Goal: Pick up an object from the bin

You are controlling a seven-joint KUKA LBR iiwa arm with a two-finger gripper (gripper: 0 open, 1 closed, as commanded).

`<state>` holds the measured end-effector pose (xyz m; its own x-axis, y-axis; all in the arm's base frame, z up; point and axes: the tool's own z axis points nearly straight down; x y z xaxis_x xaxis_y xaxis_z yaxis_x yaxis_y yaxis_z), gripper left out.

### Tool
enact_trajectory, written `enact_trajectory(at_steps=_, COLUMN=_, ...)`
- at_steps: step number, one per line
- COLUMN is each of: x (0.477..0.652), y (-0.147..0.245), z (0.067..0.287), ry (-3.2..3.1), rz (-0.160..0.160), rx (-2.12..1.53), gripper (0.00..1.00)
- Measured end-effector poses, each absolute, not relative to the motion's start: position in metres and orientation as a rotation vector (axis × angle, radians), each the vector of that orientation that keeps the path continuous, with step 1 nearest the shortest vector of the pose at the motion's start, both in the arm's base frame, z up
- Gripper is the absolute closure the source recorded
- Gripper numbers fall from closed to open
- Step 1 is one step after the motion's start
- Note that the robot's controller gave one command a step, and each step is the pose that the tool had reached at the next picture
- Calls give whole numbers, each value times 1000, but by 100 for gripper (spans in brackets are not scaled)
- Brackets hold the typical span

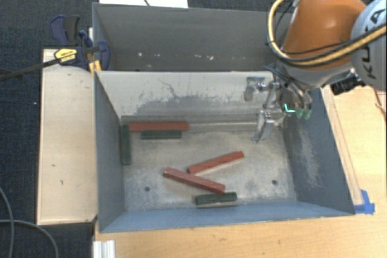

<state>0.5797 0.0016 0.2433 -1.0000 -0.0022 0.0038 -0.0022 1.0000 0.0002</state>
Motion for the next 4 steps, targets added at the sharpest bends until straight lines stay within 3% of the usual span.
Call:
enact_trajectory(at_steps=1, x=547, y=12, z=74, ry=-3119, rz=-2, rx=326, gripper=0)
enact_trajectory(at_steps=2, x=549, y=12, z=79, ry=-3127, rz=-1, rx=324, gripper=100)
enact_trajectory(at_steps=3, x=549, y=12, z=79, ry=-3127, rz=-1, rx=324, gripper=0)
enact_trajectory(at_steps=4, x=550, y=12, z=79, ry=-3127, rz=-2, rx=323, gripper=100)
